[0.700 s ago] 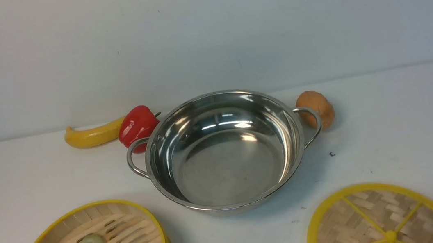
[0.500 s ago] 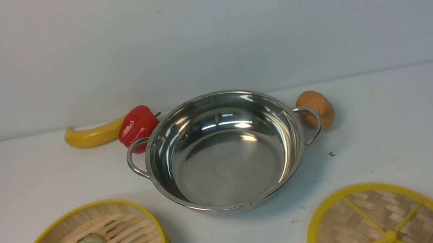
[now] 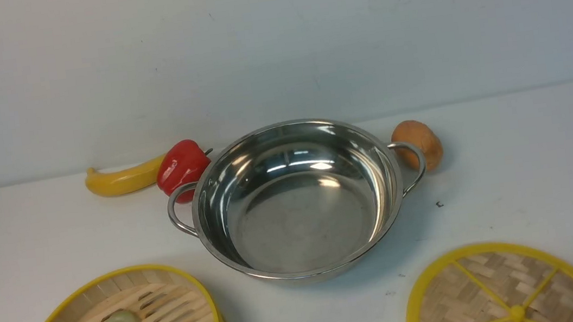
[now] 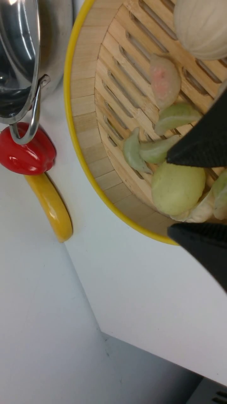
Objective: Place the steamer in the pot on the white table, and put the lid on the steamer.
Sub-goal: 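Grasp the rim of the steamer basket holding the buns with the left gripper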
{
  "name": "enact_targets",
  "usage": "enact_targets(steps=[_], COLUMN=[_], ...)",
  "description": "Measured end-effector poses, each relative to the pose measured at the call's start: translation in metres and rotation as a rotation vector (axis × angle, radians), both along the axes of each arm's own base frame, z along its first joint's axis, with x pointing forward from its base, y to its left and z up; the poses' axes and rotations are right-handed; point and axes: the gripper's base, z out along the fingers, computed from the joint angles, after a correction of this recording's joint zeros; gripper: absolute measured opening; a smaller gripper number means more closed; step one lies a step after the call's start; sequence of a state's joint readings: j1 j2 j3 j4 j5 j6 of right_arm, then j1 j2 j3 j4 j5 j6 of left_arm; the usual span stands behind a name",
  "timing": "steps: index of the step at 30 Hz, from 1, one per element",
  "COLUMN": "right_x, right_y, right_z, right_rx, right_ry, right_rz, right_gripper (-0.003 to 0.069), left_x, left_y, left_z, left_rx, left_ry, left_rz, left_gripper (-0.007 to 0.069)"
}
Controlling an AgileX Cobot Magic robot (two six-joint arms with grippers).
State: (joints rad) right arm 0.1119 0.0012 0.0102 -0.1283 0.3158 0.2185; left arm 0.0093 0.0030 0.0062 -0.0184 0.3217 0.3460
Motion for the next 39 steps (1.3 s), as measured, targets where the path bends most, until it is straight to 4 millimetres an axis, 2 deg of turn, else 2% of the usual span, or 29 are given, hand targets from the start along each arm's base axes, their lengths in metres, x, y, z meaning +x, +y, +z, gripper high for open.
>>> enact_targets(steps=[17, 21, 24, 39], right_x=[0.0000, 0.0003, 0.0003, 0.0004], right_y=[-0.0002, -0.0021, -0.0022, -0.0022], right_z=[0.0000, 0.0008, 0.0013, 0.0016], right_rx=[-0.009, -0.120, -0.134, -0.130], right_ry=[-0.001, -0.017, -0.023, -0.026], right_rz=[0.000, -0.006, -0.006, -0.007], right_gripper=[0.0243, 0.0241, 0.0241, 0.0241], left_x=[0.0000, 0.0000, 0.0000, 0.0000], left_y=[0.0000, 0.0000, 0.0000, 0.0000], left_z=[0.0000, 0.0000, 0.0000, 0.0000], left_rx=[0.000, 0.000, 0.000, 0.000], left_ry=[0.000, 0.000, 0.000, 0.000], left_rz=[0.000, 0.000, 0.000, 0.000], left_gripper=[0.0241, 0.0241, 0.0241, 0.0241])
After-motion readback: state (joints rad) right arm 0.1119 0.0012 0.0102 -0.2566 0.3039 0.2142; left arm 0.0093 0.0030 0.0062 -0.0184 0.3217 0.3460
